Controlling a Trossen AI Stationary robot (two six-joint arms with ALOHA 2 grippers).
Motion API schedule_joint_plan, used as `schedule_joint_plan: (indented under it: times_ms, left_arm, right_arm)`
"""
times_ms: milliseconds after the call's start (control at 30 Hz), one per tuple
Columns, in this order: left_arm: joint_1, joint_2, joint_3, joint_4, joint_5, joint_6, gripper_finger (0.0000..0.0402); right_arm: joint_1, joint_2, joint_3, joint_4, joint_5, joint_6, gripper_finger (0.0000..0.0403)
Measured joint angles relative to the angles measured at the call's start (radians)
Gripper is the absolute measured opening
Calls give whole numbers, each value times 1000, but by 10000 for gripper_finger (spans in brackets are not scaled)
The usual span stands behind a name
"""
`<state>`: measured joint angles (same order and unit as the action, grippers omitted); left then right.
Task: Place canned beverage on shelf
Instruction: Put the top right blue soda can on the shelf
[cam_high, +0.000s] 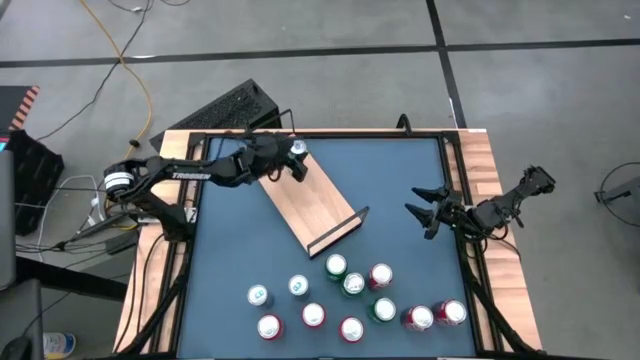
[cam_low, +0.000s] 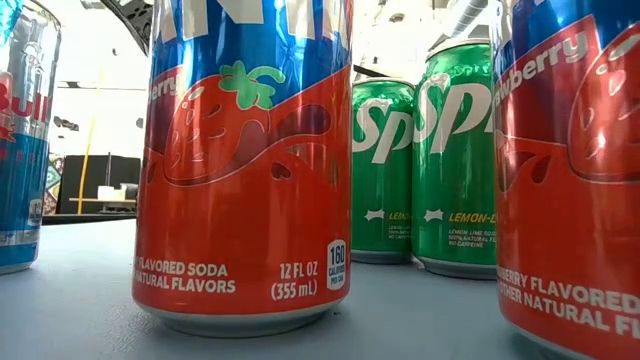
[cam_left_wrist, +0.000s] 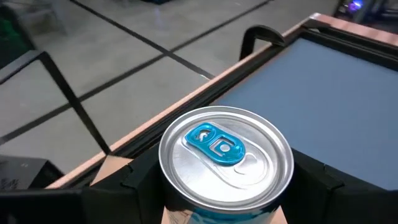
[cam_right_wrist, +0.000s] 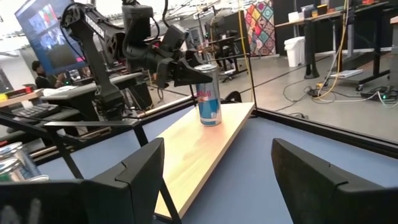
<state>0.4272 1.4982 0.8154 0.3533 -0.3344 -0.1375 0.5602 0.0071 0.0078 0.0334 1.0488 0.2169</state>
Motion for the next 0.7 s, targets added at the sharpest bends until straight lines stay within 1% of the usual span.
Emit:
schedule_joint_plan:
  times_ms: [200, 300, 433, 533, 700]
  left_arm:
    - [96, 0, 0, 71, 268, 91, 221]
    - [136, 0, 0, 95, 403, 144, 221]
    - [191, 0, 0, 98, 517, 194, 221]
    - [233, 0, 0, 106, 605, 223, 221]
    - [318, 0, 0, 113, 792, 231, 221]
  right_arm:
    - [0, 0, 0, -1, 4, 1, 282]
    - [0, 0, 0, -6, 30, 1, 282]
    - [0, 0, 0, -8, 80, 3, 282]
    - [0, 0, 0, -16, 96, 3, 282]
    - [0, 0, 0, -21, 107, 5, 282]
